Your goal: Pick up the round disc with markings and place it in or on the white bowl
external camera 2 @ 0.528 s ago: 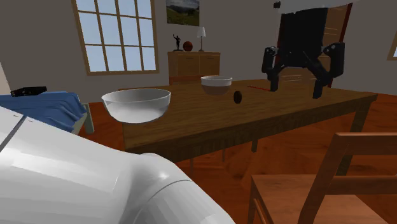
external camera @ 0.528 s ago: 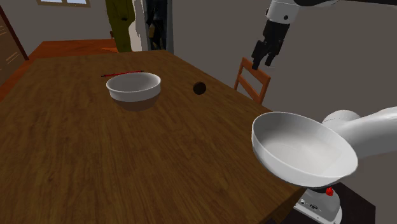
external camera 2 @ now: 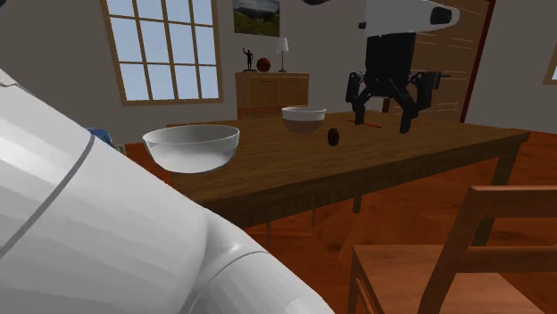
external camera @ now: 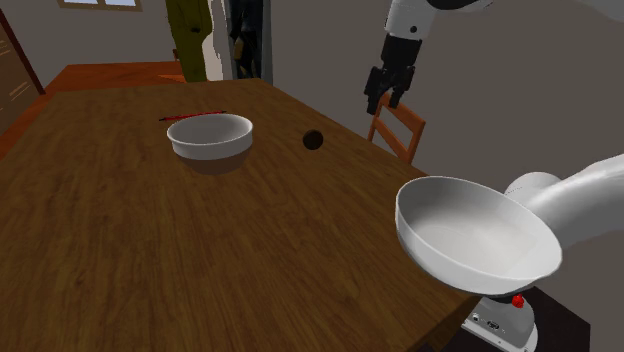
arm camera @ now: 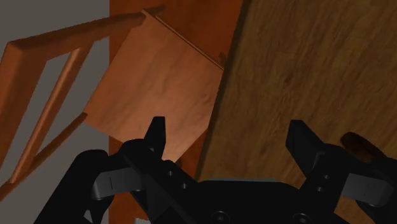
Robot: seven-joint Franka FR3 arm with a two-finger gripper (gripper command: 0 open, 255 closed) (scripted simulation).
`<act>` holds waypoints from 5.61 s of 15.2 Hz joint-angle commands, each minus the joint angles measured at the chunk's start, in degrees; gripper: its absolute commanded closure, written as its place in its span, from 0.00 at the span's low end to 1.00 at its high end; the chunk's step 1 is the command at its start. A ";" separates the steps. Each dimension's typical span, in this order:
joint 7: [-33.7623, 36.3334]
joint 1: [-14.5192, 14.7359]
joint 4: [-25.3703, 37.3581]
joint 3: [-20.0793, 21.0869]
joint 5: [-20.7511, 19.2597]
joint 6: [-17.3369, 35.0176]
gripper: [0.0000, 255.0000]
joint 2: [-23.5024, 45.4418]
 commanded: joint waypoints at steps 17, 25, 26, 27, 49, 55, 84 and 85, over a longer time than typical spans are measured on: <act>9.25 5.09 11.91 10.51 5.91 7.35 0.00 21.49; 9.19 5.23 9.28 10.80 6.06 10.09 0.00 21.59; 9.19 5.23 9.28 10.80 6.06 10.09 0.00 21.59; 9.19 5.23 9.28 10.80 6.06 10.09 0.00 21.59; 10.05 4.97 18.44 10.41 5.53 1.69 1.00 22.33; 10.62 4.84 24.15 10.30 5.19 -2.94 1.00 23.40; 24.38 12.28 12.71 16.41 15.57 -17.06 1.00 -5.16; 25.33 12.75 12.26 16.89 16.27 -17.66 1.00 -6.46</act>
